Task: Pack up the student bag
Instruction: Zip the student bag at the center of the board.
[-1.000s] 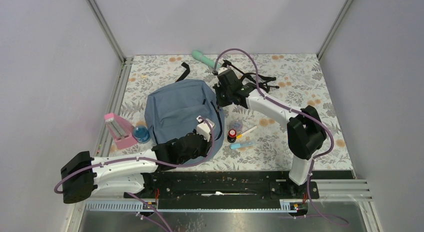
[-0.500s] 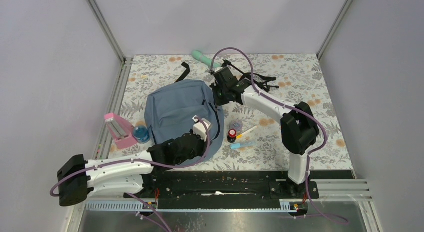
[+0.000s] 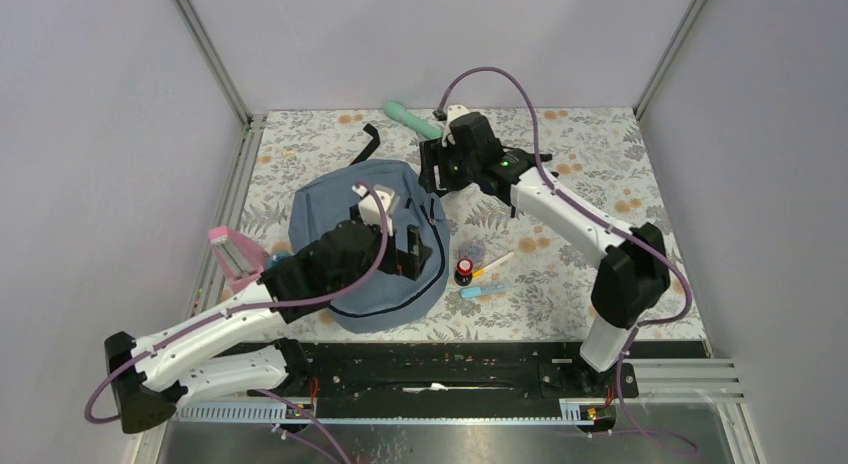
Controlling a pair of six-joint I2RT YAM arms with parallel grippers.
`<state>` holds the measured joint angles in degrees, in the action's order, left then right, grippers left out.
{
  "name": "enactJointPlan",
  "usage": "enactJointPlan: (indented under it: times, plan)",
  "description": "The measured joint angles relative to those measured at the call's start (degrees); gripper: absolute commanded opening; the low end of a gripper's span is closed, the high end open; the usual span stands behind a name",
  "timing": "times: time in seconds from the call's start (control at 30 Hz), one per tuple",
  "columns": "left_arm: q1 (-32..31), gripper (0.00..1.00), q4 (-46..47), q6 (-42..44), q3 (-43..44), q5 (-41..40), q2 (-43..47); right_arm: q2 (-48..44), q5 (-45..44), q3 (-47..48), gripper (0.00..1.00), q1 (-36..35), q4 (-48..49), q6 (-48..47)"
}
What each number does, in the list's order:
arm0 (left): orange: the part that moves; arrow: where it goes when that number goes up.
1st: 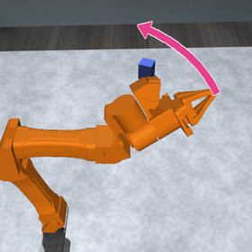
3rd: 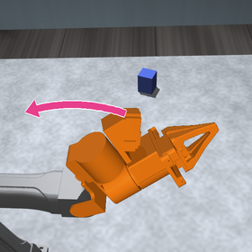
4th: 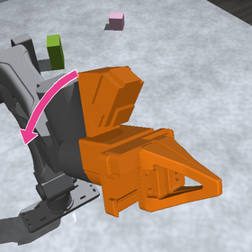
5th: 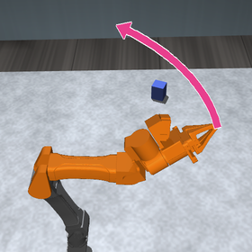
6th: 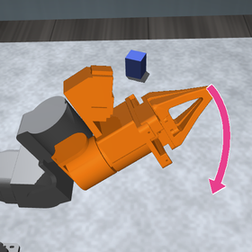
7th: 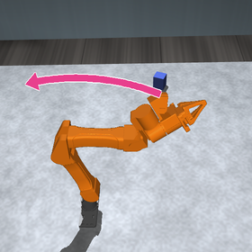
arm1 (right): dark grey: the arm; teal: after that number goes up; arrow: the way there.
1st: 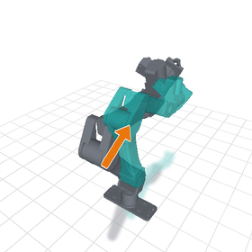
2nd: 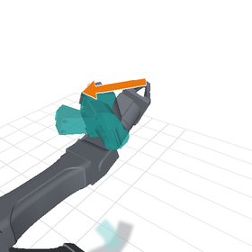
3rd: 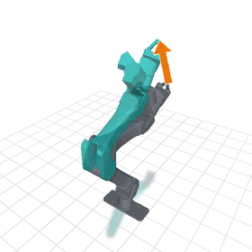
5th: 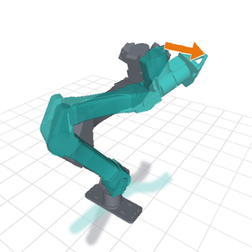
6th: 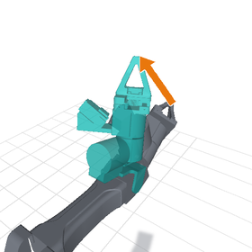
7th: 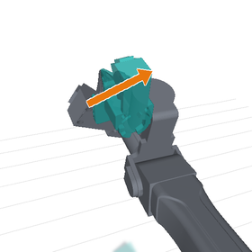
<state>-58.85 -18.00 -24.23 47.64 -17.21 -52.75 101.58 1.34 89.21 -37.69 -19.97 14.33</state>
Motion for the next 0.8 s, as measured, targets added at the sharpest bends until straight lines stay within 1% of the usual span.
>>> enactJointPlan:
  times: [0.13, 0.2, 0.33, 0.4, 0.53, 0.6, 0.8]
  plan:
    - [6.9, 0.99, -4.0, 1.1, 2.8, 3.1, -0.2, -4.1, 1.4, -0.2, 0.74, 0.0, 0.6, 0.2]
    - [11.6, 0.99, -6.1, 2.4, 3.2, 5.2, -0.2, -5.3, 2.6, -0.5, 0.74, 0.0, 1.1, 0.6]
    - [23.9, 0.99, -10.7, 4.9, 3.8, 8.6, -0.4, -5.8, 5.4, -2.1, 0.74, 0.0, 2.5, 1.9]
    - [31.1, 0.99, -11.5, 5.8, 4.0, 11.6, -1.1, -5.8, 6.4, -3.3, 0.71, 0.0, 2.7, 2.8]
    - [42.2, 0.99, -11.6, 6.3, 4.0, 17.3, -3.8, -5.0, 7.9, -4.5, 0.64, -0.2, 3.7, 5.9]
    - [45.3, 0.99, -11.6, 6.7, 4.0, 18.9, -5.3, -3.8, 8.2, -4.5, 0.6, -0.3, 5.2, 7.4]
    - [47.7, 0.99, -12.1, 9.8, 3.9, 20.4, -7.6, 3.4, 8.0, -1.9, 0.54, -1.8, 6.9, 11.2]
